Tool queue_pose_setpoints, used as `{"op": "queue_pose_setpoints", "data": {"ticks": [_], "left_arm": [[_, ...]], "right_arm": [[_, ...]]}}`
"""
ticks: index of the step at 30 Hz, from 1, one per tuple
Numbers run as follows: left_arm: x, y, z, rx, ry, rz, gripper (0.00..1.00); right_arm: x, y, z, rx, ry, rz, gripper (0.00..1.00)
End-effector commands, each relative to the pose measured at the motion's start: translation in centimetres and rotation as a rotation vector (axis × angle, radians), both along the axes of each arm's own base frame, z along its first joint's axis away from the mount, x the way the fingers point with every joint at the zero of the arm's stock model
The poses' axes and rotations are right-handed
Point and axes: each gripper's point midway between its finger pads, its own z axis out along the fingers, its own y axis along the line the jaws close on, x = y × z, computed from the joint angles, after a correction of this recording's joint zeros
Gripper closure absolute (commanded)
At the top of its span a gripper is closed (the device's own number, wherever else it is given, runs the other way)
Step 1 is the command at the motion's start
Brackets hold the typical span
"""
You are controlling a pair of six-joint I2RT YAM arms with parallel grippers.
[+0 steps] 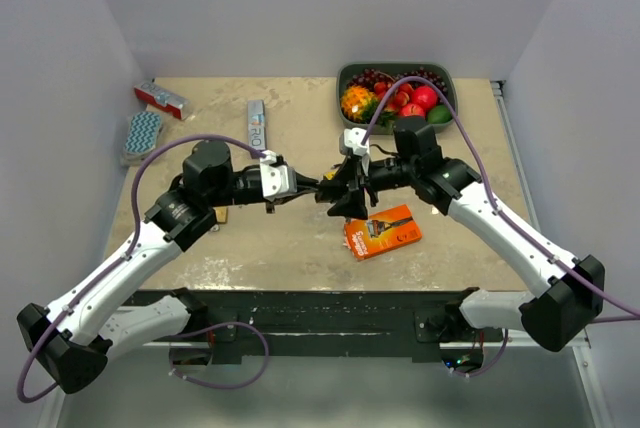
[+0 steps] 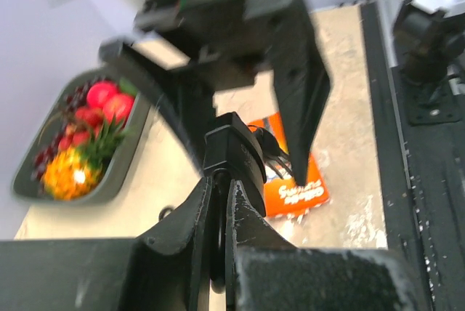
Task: Lock with the key
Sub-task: Lock the lock.
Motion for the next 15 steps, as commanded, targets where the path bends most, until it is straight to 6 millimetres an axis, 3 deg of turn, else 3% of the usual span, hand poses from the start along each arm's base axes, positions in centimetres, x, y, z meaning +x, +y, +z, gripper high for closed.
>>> {"op": "queue_pose_setpoints", "data": {"ticks": [1, 6, 7, 9, 15], "left_arm": [[1.2, 1.1, 2.6, -0.056, -0.061, 0.075, 1.00], [0.8, 1.1, 3.1, -0.063, -0.064, 0.053, 1.00], [0.6, 1.0, 3.2, -0.066, -0.067, 0.046, 1.00], [0.3, 1.0, 3.4, -0.070, -0.062, 0.036, 1.00], [-0.1, 0.7, 4.6, -0.097, -0.069, 0.003, 1.00]], "right_arm": [[-0.4, -0.3, 2.6, 0.039, -0.026, -0.006, 0.28], [-0.4, -0.4, 2.4, 0.029, -0.032, 0.000, 0.24], [-0.5, -0.3, 2.4, 0.031, -0.034, 0.003, 0.17], [-0.2, -0.2, 2.4, 0.039, -0.045, 0.000, 0.14], [0.0, 0.5, 2.4, 0.062, -0.038, 0.028, 0.19]]}}
